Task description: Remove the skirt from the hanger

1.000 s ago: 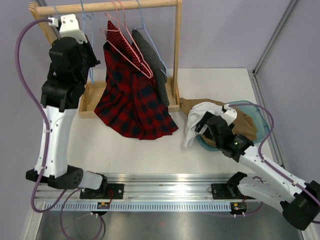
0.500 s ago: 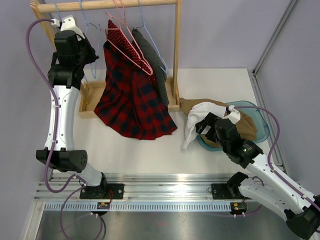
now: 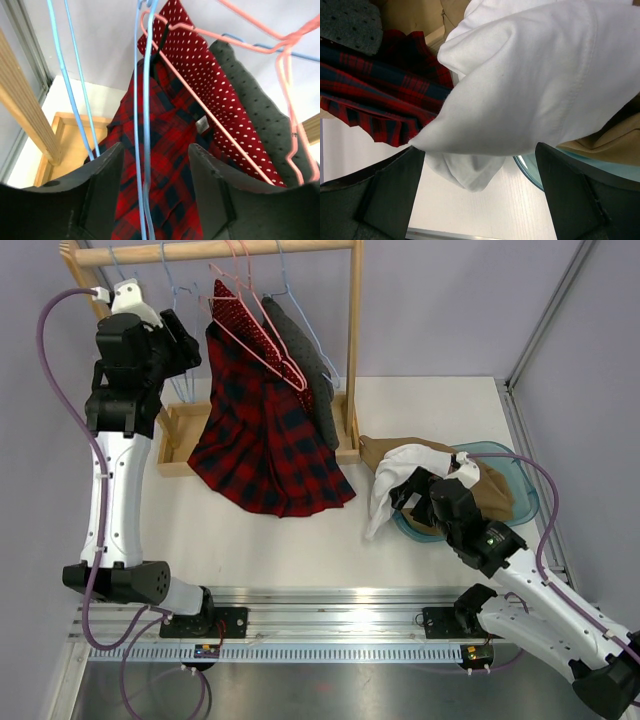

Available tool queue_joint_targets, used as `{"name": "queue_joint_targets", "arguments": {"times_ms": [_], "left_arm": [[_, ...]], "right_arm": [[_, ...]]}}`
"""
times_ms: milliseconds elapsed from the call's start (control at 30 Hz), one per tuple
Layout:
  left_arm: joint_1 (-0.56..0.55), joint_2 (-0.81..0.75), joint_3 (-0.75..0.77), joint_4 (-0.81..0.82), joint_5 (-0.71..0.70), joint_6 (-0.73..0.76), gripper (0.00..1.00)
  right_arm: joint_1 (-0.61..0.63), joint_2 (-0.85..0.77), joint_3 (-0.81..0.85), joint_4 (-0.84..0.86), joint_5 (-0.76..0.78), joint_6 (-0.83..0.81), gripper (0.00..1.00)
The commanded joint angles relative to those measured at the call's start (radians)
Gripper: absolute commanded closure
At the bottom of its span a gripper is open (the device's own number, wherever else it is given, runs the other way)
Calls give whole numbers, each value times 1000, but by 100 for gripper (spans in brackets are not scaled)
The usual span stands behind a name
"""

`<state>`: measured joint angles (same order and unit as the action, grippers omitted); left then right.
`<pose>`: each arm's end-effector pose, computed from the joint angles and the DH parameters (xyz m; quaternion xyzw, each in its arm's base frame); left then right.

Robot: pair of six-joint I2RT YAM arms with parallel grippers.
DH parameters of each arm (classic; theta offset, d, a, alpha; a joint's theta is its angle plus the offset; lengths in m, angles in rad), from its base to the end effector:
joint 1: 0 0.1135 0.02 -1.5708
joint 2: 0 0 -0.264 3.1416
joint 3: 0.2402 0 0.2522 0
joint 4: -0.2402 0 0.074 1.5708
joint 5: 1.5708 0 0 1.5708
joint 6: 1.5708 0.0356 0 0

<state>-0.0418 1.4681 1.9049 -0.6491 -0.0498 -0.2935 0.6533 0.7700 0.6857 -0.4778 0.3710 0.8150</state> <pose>0.2964 -0.0106 0.5110 -0.1131 0.7697 -0.0857 0.6224 0.1431 0.0933 0.2793 0.1583 0.8505 0.1983 0.4608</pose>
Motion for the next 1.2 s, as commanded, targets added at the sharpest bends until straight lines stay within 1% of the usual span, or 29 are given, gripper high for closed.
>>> {"name": "queue_joint_targets", "arguments": {"times_ms": [0, 33, 133, 233, 267, 333, 433, 533, 800, 1167], "left_arm": [[-3, -61, 107, -39, 20, 7, 30], [-3, -64, 120, -40, 22, 7, 28], [-42, -81, 140, -50, 15, 14, 27], [-122, -75, 154, -64, -5, 30, 27], [-165, -72, 152, -63, -13, 31, 27], [-217, -58, 132, -50, -41, 30, 27], [-257, -40, 111, -17, -70, 13, 28], [-273, -3, 102, 22, -68, -13, 30], [-316, 132, 200, 39, -90, -39, 31], [-351, 199, 232, 68, -125, -35, 30]], "right_arm": [[-3, -18, -9, 7, -12, -10, 1], [-3, -18, -9, 7, -12, -10, 1], [-3, -11, -6, 16, -24, -10, 1], [-1, 9, 5, 15, -33, -17, 1], [-3, 12, 9, 13, -35, -17, 1], [-3, 14, 17, 5, -35, -19, 1], [-1, 8, 23, -5, -37, -20, 1], [-1, -4, 28, -27, -35, -25, 1], [-3, -37, 28, -77, -20, -31, 0], [-3, -43, 21, -87, -15, -31, 1]]}}
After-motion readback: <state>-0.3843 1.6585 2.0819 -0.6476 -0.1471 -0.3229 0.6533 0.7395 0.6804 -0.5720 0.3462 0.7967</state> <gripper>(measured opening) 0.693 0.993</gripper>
